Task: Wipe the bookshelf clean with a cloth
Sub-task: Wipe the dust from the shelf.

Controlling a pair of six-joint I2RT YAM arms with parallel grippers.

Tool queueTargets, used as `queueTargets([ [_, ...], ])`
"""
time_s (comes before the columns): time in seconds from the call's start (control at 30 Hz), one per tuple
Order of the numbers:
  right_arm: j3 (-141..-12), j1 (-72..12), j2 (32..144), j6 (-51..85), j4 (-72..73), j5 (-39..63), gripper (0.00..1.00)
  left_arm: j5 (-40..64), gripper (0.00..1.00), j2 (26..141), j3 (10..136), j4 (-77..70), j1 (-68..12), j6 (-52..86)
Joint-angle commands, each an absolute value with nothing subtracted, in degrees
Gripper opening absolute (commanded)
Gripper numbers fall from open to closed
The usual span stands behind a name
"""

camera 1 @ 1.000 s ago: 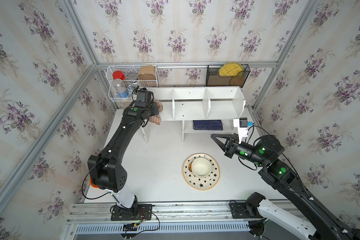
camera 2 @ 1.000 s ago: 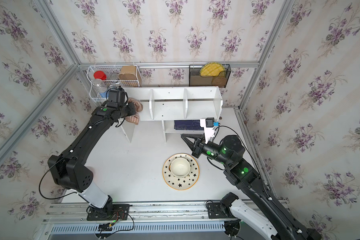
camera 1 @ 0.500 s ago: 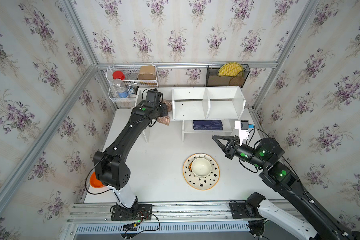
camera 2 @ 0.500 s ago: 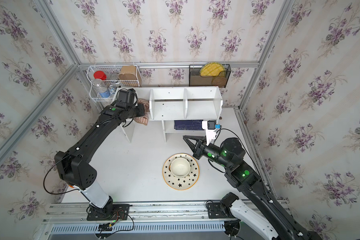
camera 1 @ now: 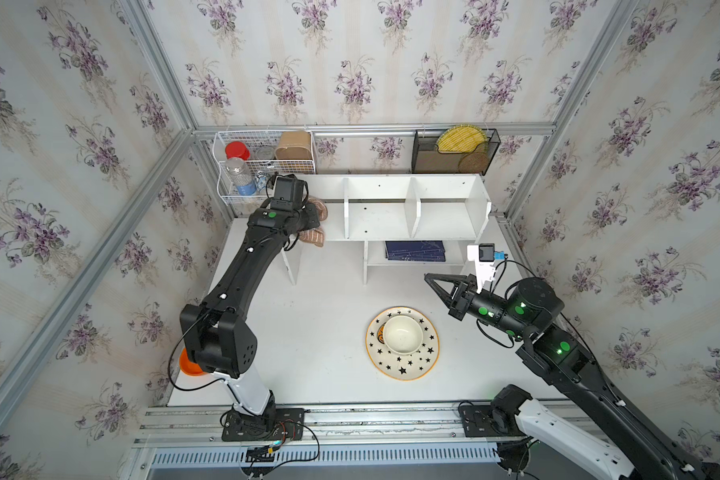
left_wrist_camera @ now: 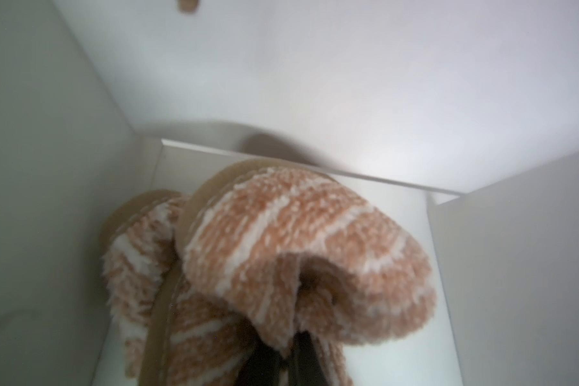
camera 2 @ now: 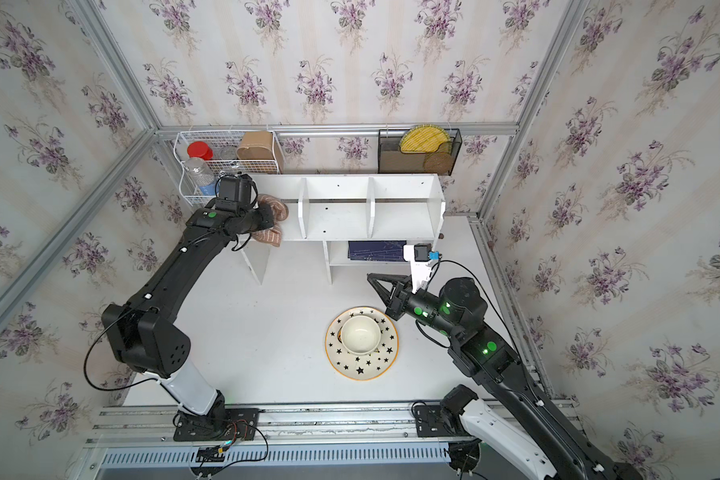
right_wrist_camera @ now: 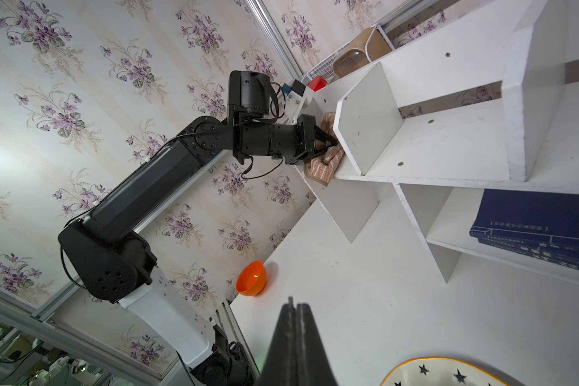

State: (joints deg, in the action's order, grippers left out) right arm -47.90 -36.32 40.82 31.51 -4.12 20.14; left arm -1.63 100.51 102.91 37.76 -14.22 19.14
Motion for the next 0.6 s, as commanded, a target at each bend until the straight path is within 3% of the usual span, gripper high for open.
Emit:
queueTargets([
  [0.0, -48.4, -36.3, 40.3, 30.9, -4.2, 18.9, 0.0, 0.7, 0.0, 102.8, 105.7, 39.9, -15.5, 19.7],
  [0.13, -47.7, -36.3, 39.0, 30.3, -5.5, 17.5, 0.0, 2.5, 0.0, 101.8, 103.0, 39.9, -17.8, 19.7],
  [0.33, -46.4, -36.3, 38.1, 30.2, -5.5, 17.4, 0.0, -0.9, 0.0, 93.1, 89.6, 35.4, -17.5, 19.7],
  [0.57, -45.5, -36.3, 39.3, 30.7, -4.3, 18.4, 0.0, -2.1, 0.0, 94.4, 93.7, 37.8, -13.2, 19.0],
])
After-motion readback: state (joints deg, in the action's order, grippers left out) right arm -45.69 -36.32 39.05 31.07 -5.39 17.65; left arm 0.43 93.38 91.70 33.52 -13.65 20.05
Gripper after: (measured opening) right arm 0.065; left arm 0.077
